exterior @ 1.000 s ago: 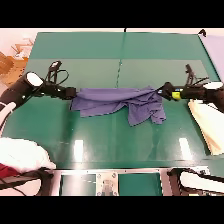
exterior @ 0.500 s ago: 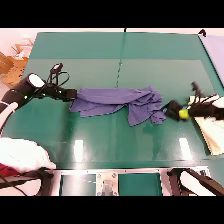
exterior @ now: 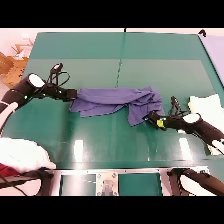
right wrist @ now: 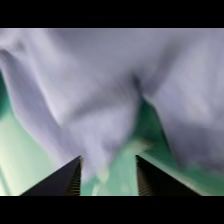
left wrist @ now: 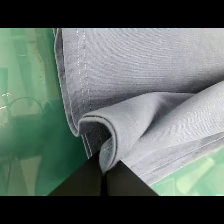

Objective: Fold the shirts.

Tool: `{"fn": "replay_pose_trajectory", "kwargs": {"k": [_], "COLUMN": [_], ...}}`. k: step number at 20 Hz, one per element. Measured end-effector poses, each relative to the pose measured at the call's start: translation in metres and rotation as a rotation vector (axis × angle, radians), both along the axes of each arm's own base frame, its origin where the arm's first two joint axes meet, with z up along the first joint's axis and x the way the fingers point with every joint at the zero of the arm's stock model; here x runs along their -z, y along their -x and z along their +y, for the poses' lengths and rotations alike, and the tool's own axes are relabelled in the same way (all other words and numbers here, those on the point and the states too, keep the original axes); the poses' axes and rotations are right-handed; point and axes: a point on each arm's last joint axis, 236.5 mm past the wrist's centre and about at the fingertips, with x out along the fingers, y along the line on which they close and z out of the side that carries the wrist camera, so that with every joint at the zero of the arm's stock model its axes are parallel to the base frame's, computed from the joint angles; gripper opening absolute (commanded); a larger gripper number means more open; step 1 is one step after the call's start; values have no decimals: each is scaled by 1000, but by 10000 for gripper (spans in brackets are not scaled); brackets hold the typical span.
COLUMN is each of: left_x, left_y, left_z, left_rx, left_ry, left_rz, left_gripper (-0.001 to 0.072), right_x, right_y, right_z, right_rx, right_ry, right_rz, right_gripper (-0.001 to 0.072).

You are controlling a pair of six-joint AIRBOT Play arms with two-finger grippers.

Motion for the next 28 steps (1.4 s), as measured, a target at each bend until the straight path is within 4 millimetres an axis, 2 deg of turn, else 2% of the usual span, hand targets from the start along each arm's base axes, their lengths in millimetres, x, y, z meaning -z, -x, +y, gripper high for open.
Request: {"fn": "replay_pose_trajectory", "kwargs": {"k": [1,3,6,8,10,12,14,16,17,19,21,23,25,27,28], "left_x": [0,0,0,0,-2,-7,-21,-45,-62,-109,-172,-247,-324,-395,-427], "left_y": [0,0,0,0,1,1,-2,-10,-14,-22,-26,-20,-1,28,46], "left_z": [0,0,0,0,2,3,5,4,3,2,1,1,5,11,14], "left_rx": [0,0,0,2,17,44,70,92,101,119,126,124,114,96,86], "left_ry": [0,0,0,-3,-17,-38,-58,-67,-67,-69,-72,-70,-78,-88,-94], "left_rz": [0,0,0,0,1,3,-4,-30,-55,-139,-271,-436,-616,-792,-876], "left_gripper": [17,17,17,18,17,17,16,16,16,16,16,16,16,16,16], "right_x": [2,5,-2,-23,-56,-107,-169,-233,-269,-336,-405,-471,-531,-591,-615], "right_y": [-8,-25,-48,-67,-83,-99,-110,-113,-113,-104,-87,-62,-33,4,20], "right_z": [0,-1,2,2,-1,-10,-26,-45,-56,-73,-86,-93,-95,-93,-91], "right_rx": [13,25,-17,-59,-109,-144,-153,-145,-126,-91,-48,-6,39,90,112], "right_ry": [7,32,58,68,77,100,146,213,252,328,400,465,521,570,589], "right_rz": [-9,-30,-83,-150,-224,-333,-462,-590,-665,-803,-944,-1084,-1226,-1381,-1446], "right_gripper": [300,20,17,16,16,16,16,16,16,17,17,17,17,17,17]}}
